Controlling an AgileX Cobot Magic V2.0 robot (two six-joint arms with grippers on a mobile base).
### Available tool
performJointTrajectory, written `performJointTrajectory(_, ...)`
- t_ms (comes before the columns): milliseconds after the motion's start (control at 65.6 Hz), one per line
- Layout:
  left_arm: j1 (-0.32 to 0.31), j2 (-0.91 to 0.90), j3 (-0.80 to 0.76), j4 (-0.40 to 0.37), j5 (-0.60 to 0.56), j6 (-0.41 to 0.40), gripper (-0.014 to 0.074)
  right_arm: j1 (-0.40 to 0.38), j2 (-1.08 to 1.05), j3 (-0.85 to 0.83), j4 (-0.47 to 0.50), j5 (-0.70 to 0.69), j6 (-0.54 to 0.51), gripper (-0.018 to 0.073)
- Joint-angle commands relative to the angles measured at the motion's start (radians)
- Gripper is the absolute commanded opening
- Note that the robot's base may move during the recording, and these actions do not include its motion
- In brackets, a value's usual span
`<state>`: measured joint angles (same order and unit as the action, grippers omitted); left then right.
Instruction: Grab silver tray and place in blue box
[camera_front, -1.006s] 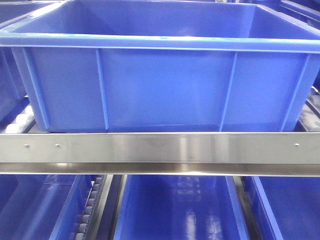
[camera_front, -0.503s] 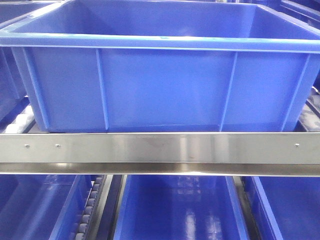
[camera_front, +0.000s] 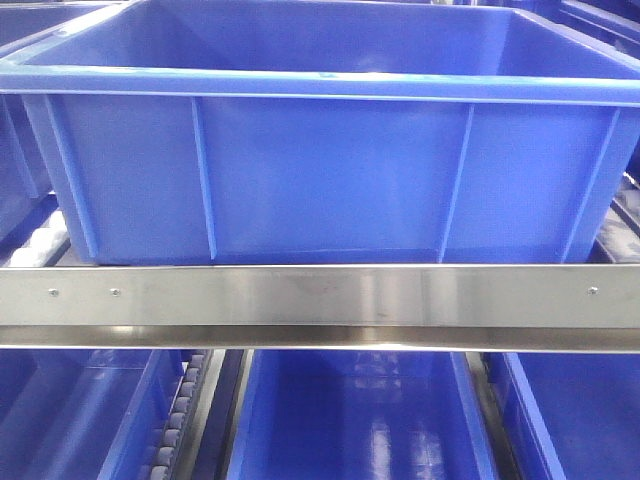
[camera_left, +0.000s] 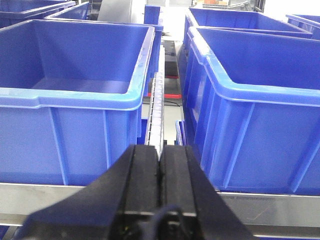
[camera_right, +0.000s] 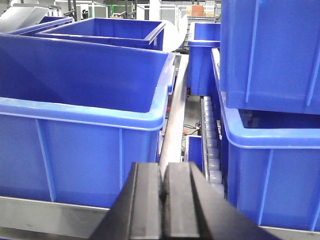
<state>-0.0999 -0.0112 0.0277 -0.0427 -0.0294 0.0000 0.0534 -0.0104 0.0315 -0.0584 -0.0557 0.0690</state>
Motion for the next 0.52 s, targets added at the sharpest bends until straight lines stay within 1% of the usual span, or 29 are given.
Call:
performJointTrajectory(0, 0.003, -0.016, -0.002, -0.007, -0.082, -0.006, -0.0093, -0.006, -0.020, 0.002, -0.001, -0.086, -0.009, 0.0049)
performJointTrajectory(503, 0.003, -0.016, -0.002, -0.007, -0.082, -0.006, -0.0093, -0.006, -0.020, 0.002, -0.001, -0.086, -0.009, 0.0049)
